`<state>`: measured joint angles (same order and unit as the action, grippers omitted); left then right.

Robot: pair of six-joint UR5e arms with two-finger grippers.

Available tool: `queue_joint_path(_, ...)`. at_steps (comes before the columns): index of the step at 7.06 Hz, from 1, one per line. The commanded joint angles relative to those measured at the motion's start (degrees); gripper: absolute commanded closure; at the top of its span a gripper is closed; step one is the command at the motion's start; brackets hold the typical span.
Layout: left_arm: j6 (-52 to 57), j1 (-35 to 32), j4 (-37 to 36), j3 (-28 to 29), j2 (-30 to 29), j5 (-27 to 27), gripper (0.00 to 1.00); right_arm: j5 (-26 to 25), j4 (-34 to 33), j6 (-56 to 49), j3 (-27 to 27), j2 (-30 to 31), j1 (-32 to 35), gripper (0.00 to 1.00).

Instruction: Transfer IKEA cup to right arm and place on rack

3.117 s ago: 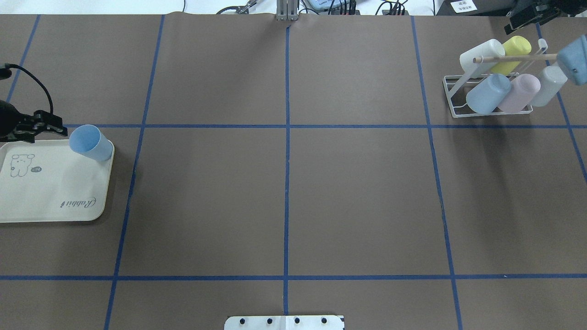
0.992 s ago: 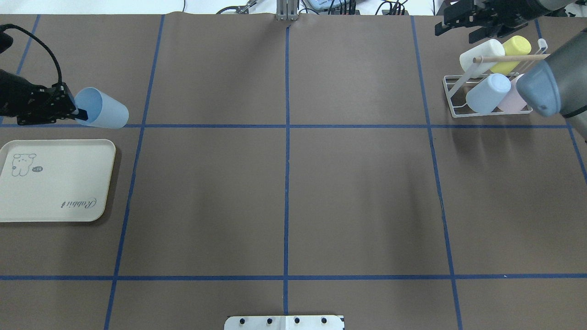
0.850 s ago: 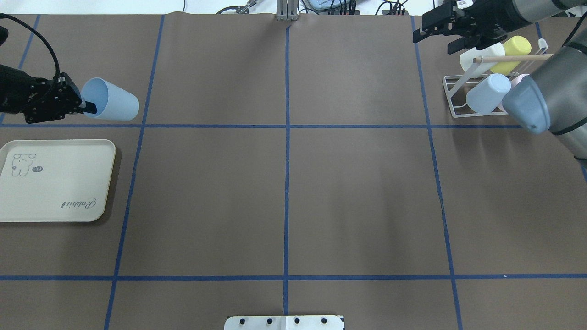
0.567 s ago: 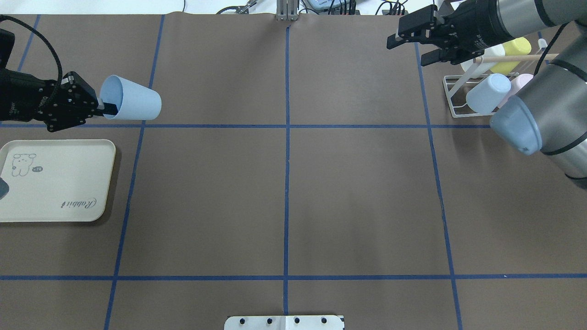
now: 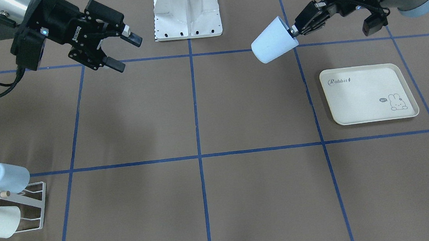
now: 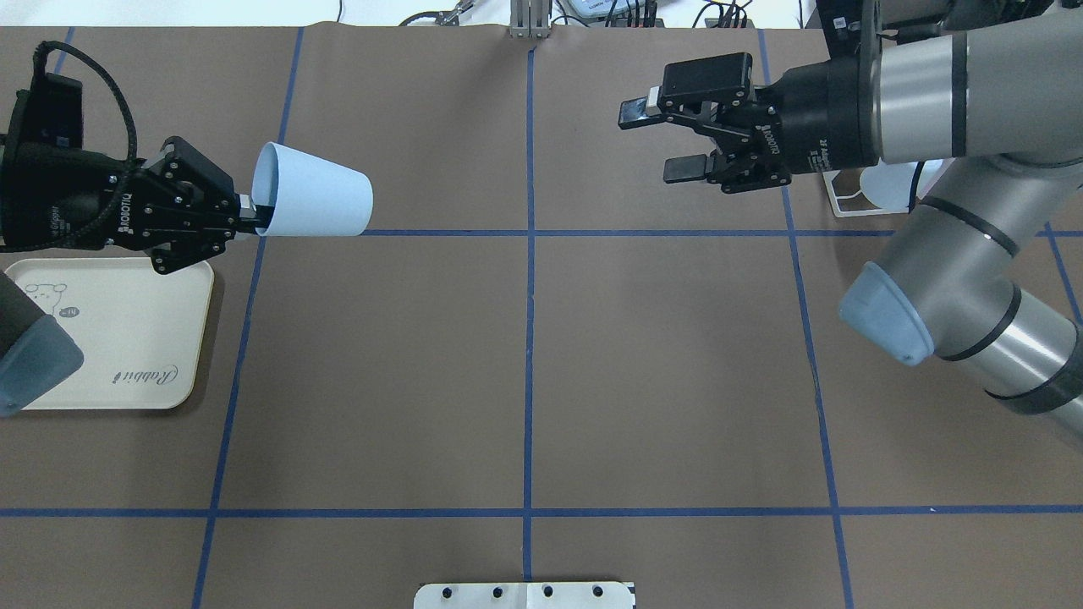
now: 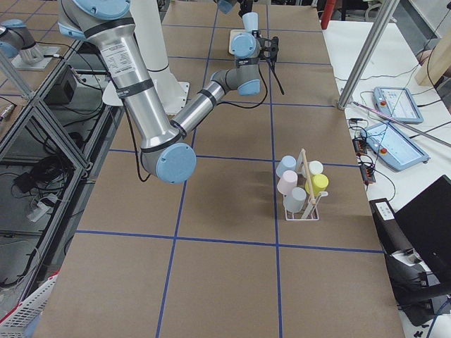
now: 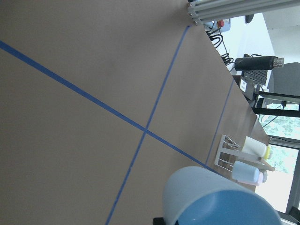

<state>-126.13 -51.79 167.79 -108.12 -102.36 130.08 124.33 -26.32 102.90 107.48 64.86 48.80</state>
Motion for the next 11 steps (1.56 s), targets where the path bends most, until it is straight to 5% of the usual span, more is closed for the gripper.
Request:
queue_joint_path(1, -14.4, 1.2, 15.5, 3.2, -2.1, -3.4, 1.0, -9.8, 12.6, 8.3, 0.0, -0.1, -6.9, 0.01)
queue_joint_path(4, -25.9, 11.5, 29.3, 3.6, -4.0, -18.2, 1.0, -15.4, 16.9, 12.4, 0.1, -3.4, -11.3, 0.01)
queue_joint_path(11, -32.1, 16.2, 29.9, 3.2, -8.4, -22.7, 1.0, -16.7, 17.0, 12.5, 0.1, -7.4, -14.5, 0.02)
